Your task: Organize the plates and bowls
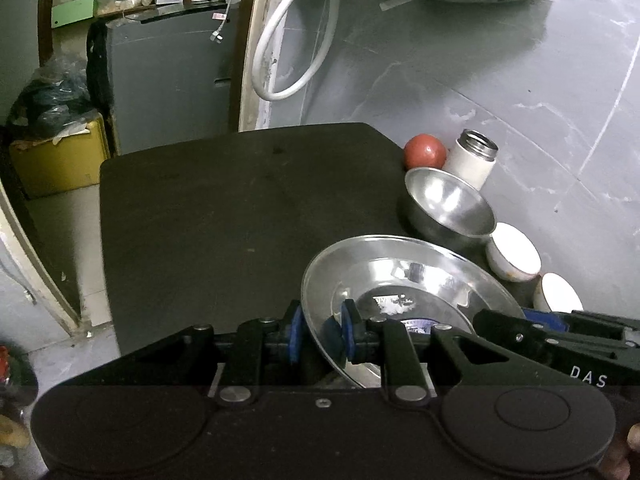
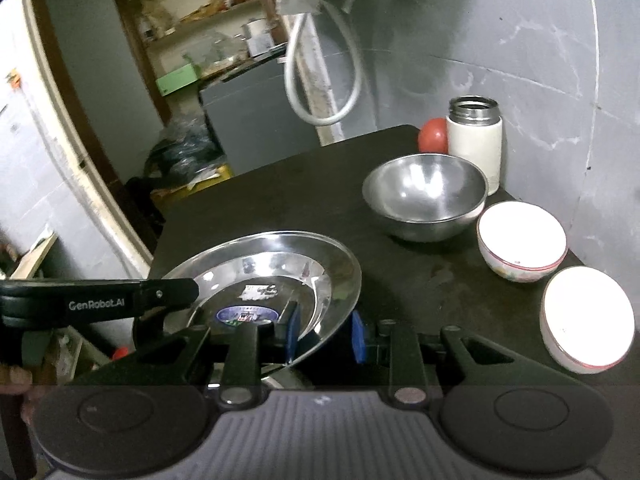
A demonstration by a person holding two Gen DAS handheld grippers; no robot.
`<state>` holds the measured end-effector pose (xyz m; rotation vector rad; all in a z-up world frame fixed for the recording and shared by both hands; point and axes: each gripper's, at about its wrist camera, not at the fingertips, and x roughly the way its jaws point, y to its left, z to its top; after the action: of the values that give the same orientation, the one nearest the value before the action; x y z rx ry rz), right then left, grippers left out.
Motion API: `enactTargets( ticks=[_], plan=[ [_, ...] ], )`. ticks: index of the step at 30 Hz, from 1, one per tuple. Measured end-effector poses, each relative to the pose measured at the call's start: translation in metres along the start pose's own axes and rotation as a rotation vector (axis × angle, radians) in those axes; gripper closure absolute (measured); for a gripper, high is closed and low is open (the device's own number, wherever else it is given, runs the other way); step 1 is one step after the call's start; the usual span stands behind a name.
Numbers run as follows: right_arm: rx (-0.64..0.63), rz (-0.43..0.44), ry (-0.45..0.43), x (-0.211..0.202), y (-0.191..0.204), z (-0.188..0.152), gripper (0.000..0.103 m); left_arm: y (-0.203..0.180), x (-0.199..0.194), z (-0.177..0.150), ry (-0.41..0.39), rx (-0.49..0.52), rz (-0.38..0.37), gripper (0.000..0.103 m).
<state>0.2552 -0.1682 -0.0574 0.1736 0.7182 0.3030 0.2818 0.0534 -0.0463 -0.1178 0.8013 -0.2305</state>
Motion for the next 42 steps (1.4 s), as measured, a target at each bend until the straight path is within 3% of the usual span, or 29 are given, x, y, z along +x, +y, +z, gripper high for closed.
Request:
enactTargets(
  ticks=[18,42],
  plan=[
    [-0.171,0.130,0.120,-0.035,0.023,-0.043,0.069,-0.005,-0.046,-0.054,0.045,-0.033,0.093,0.080],
    [-0.260,0.131,0.206,-0.036,0.033,-0.060,0.057,-0.022,-0.044,-0.080,0.111,0.044,0.148,0.074]
  ],
)
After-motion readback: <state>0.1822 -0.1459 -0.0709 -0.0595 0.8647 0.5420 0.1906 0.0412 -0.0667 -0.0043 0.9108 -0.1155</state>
